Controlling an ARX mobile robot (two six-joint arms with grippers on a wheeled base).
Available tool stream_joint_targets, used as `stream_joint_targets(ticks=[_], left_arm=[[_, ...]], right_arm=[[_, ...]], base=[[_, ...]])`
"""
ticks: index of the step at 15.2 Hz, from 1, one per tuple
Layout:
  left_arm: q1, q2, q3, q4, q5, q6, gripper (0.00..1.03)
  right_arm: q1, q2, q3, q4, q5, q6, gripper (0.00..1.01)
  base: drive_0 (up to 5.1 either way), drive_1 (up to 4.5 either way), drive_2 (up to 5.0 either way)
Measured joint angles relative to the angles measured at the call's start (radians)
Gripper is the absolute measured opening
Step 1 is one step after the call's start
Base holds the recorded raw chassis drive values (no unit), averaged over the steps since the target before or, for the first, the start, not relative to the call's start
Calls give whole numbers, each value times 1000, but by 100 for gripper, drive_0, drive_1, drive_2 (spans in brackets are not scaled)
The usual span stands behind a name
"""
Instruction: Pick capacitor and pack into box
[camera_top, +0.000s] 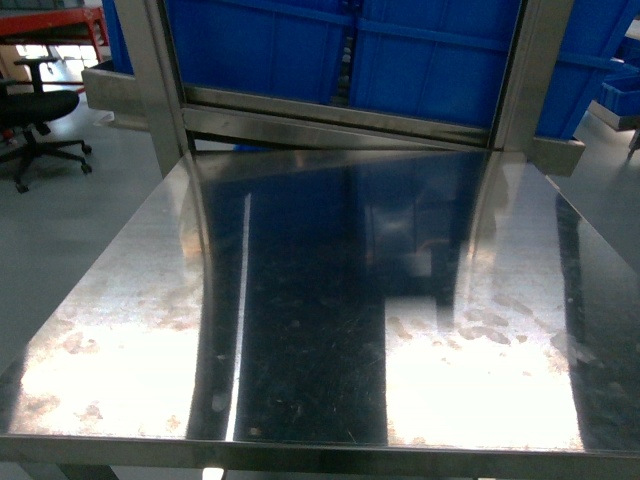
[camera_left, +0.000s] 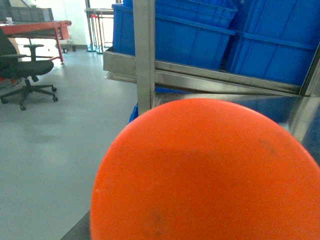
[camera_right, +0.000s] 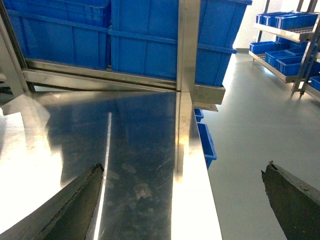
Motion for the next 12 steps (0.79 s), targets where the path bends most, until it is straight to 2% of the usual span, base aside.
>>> stream_joint_targets(ticks=[12], left_arm=[[0,0,0,3,0,0,44]], right_arm=[[0,0,0,3,0,0,98]], base=[[0,0,0]])
